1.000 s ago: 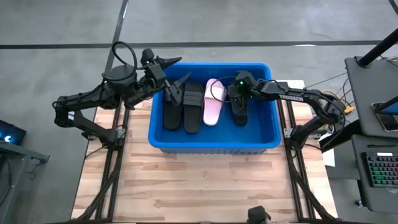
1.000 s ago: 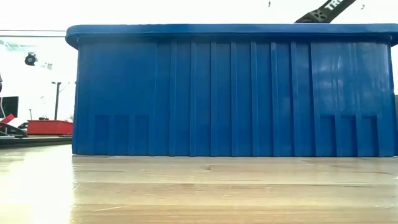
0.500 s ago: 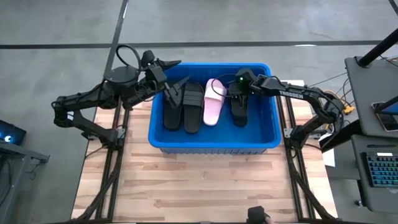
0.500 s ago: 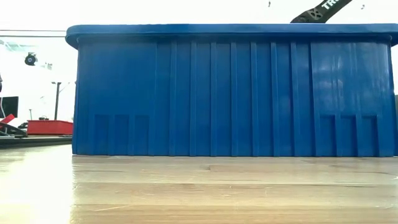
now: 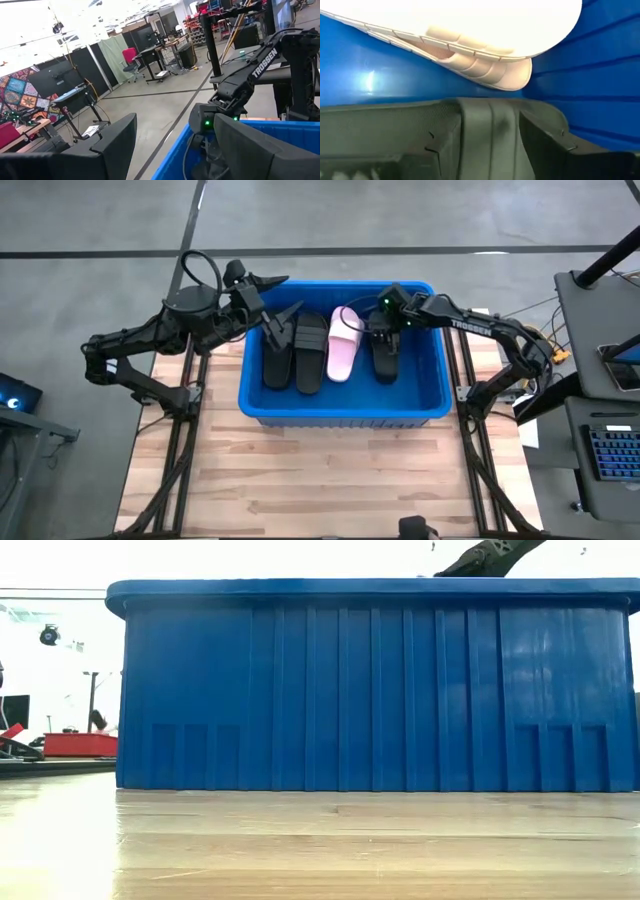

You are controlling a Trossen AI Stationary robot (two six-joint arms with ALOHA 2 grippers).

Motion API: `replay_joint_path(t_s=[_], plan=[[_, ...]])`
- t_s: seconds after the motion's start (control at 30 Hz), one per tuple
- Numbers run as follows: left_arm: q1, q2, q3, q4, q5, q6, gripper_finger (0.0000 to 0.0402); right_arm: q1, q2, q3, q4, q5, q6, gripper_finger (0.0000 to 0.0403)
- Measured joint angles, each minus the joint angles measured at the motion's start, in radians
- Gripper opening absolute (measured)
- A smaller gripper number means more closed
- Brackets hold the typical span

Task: Pick and place slides into bin
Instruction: Put the black slides into the blue bin, then return to Home Position

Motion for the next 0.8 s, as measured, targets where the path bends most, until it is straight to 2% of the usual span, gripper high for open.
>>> replay_joint_path(t_s=[0.27,0.33,0.4,0.47,0.5,0.6,0.63,0.7,0.8], plan=[[0.000,0.000,0.000,0.000,0.000,0.000,0.0251,0.004,0.000,0.053,-0.135,0.000,0.022,0.0187],[0.000,0.000,0.000,0.000,0.000,0.000,0.0251,0.005,0.000,0.077,-0.183,0.003,0.064,0.0187],[0.000,0.000,0.000,0.000,0.000,0.000,0.0251,0.007,0.000,0.117,-0.234,0.001,0.176,0.0186],[0.000,0.000,0.000,0.000,0.000,0.000,0.0251,0.006,-0.002,0.165,-0.265,-0.071,0.332,0.0182],[0.000,0.000,0.000,0.000,0.000,0.000,0.0251,0.005,-0.009,0.185,-0.258,-0.170,0.406,0.0179],[0.000,0.000,0.000,0.000,0.000,0.001,0.0251,0.016,-0.057,0.208,-0.064,-0.582,0.602,0.0170],[0.000,0.000,0.000,0.000,-0.001,0.002,0.0251,0.035,-0.079,0.206,0.039,-0.668,0.662,0.0166],[0.006,0.000,0.000,0.000,0.000,0.002,0.0251,0.083,-0.130,0.185,0.229,-0.690,0.751,0.0158],[0.009,0.000,0.000,0.001,-0.002,0.003,0.0251,0.164,-0.225,0.152,0.376,-0.545,0.788,0.0147]])
